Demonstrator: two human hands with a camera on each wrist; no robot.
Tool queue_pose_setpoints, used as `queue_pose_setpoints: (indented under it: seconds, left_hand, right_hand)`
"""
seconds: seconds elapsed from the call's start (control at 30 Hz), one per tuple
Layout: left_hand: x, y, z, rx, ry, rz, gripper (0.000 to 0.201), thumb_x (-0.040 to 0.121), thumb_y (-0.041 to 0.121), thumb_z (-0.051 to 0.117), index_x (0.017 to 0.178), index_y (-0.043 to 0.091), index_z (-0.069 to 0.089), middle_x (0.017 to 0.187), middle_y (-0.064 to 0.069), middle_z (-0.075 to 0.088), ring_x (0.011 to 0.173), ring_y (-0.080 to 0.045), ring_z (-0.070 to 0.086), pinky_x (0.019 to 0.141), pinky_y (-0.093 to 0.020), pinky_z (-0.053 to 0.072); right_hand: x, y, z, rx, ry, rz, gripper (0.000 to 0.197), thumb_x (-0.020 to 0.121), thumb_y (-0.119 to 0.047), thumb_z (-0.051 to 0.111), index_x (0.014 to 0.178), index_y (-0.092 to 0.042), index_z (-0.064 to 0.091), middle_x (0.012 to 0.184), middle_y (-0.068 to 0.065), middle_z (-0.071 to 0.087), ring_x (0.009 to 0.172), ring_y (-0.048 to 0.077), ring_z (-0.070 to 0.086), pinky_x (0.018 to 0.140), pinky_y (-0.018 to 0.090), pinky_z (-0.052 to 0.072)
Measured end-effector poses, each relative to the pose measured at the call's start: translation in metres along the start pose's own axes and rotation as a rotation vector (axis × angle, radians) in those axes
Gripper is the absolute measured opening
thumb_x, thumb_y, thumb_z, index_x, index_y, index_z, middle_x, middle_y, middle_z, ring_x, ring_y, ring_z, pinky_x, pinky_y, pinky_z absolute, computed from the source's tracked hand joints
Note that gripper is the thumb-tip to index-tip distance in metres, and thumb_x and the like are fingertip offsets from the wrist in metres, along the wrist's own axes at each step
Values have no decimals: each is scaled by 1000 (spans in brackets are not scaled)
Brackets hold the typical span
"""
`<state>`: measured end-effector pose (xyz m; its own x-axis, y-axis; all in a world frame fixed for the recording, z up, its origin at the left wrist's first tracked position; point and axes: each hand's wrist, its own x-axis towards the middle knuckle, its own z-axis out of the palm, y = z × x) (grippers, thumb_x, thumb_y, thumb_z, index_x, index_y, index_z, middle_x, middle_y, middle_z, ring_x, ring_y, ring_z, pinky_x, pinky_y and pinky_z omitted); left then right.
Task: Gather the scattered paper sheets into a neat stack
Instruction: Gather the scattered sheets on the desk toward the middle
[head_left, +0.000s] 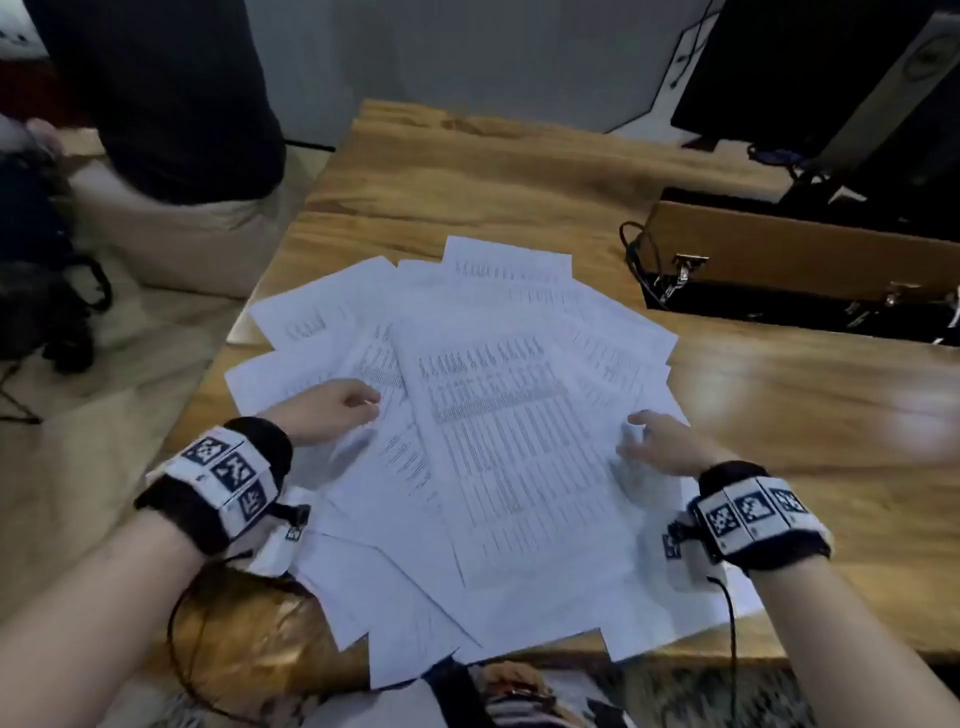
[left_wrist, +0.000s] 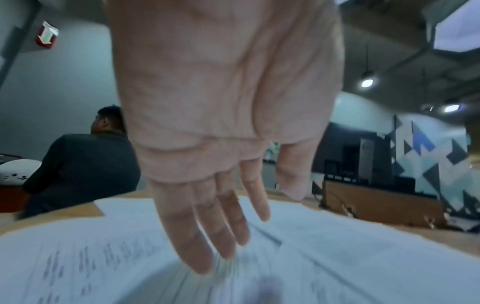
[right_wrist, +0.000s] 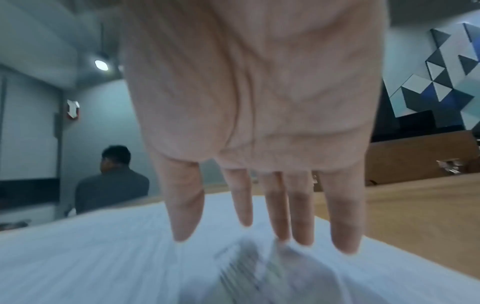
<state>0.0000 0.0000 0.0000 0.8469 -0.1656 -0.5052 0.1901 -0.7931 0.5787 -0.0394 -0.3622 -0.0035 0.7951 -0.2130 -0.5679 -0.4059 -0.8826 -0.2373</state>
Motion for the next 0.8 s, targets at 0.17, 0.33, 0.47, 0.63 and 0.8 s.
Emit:
queue_pose_setpoints:
  seconds: [0.17,0.33,0.47,0.63,0.8]
  left_hand:
    - [24,-3,3,66,22,-62,55,89,33,56,133,4,43,138,-18,46,122,-30,49,103,-35,36]
    - [26,1,12,127,72,-133,72,81,44,61,138,10,33,144,-16,27,128,-34,40,100,-39,39]
    - [23,5,31,8,-32,-55,73,85,41,58,143,10,25,148,-9,35,128,-27,44,97,-33,39]
    - [24,16,46,-290,-54,-53,71,91,41,48,144,7,15,142,-13,44,122,-32,51,102,-40,43]
    - [20,17,60,-427,53,5,66,92,15,51,146,17,13,137,-8,48,116,-27,52,97,-35,44]
  right_hand:
    - [12,-7,3,-14,67,141,74,81,-45,62,138,-6,33,142,18,33,128,35,38,101,43,38]
    - [9,-17,16,59,128,129,71,81,-41,62,136,-5,34,139,17,32,124,35,39,94,43,39]
    - [5,-29,34,130,139,80,34,89,-29,53,112,-5,43,122,18,43,98,29,45,82,38,40]
    - [-3,-46,62,225,189,3,36,94,-16,45,125,2,41,124,23,49,111,37,51,90,39,41]
    - [-20,-49,58,432,144,-52,25,97,-9,34,120,-5,43,115,10,57,98,22,52,85,31,40]
